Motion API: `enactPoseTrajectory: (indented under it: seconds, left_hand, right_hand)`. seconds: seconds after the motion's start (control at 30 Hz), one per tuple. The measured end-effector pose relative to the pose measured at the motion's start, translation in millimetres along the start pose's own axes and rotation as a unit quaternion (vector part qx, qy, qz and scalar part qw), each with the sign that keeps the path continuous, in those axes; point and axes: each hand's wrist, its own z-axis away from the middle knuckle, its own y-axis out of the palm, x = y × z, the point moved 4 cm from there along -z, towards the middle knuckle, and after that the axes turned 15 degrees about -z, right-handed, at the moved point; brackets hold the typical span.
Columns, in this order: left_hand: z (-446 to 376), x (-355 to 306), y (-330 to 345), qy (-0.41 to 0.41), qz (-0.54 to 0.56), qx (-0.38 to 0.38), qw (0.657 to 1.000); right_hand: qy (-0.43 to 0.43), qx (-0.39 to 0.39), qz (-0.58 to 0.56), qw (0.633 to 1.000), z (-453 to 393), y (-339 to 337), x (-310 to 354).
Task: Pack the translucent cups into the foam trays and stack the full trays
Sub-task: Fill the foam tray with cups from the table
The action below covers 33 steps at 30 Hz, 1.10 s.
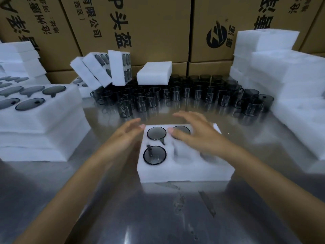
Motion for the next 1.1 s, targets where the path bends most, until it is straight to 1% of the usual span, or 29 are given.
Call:
enactPoseTrajectory:
  seconds: [0.07,0.13,0.2,0.23,0.27,0.37,0.4,0.5,0.6,0.7,0.73,0.8,0.83,0.9,0.97,1.1]
  left_hand:
    - [-31,-4,-19,0.0,-0.079,-0.063,0.995]
    - [-68,0,-37,-0.02,-0.15,-0.126,0.981]
    - [-101,12,-49,-0.057,-0.194,-0.153,0.967]
    - [-114,19,-51,-0.072,-0.2,-0.155,0.965]
    - [-125,25,-52,-0.08,-0.201,-0.154,0.964]
    - [-144,35,-48,-0.075,-0.229,-0.177,0.954]
    - [-145,37,-45,-0.072,-0.229,-0.198,0.95]
    - [-139,43,-35,-0.073,-0.168,-0.261,0.948]
    - [-121,44,-27,-0.055,-0.135,-0.293,0.945]
    - [-102,35,-22,-0.039,-0.115,-0.295,0.948]
    - [-94,28,-22,-0.026,-0.103,-0.297,0.949]
    - [-77,8,-24,0.019,-0.08,-0.293,0.953]
    - [-68,-4,-25,0.044,-0.078,-0.278,0.956]
    - [-52,-31,-24,0.082,-0.092,-0.23,0.965]
    - [-35,-56,-18,0.109,-0.114,-0.184,0.97]
    - [1,-100,11,0.161,-0.167,-0.119,0.965]
  right_hand:
    - [0.046,-0.071,0.0,0.996,-14,-30,-18]
    - [0.114,-0.136,-0.05,0.983,-25,-60,-45]
    - [0.193,-0.181,-0.121,0.957,-30,-79,-80]
    - [0.219,-0.194,-0.123,0.948,-29,-84,-96]
    - [0.221,-0.209,-0.109,0.946,-28,-88,-109]
    - [0.161,-0.26,-0.067,0.95,-28,-86,-126]
    - [0.141,-0.265,-0.038,0.953,-28,-83,-127]
    - [0.106,-0.253,0.042,0.961,-29,-78,-125]
    - [0.097,-0.252,0.032,0.962,-27,-79,-123]
    - [0.11,-0.248,0.017,0.962,-26,-79,-124]
    - [0.124,-0.248,-0.006,0.961,-27,-81,-124]
    - [0.153,-0.248,-0.095,0.952,-29,-85,-119]
    - [0.153,-0.248,-0.135,0.947,-30,-88,-113]
    - [0.123,-0.246,-0.159,0.948,-30,-92,-96]
    - [0.068,-0.231,-0.157,0.958,-26,-87,-71]
    - [-0.052,-0.157,-0.199,0.966,-13,-62,-7]
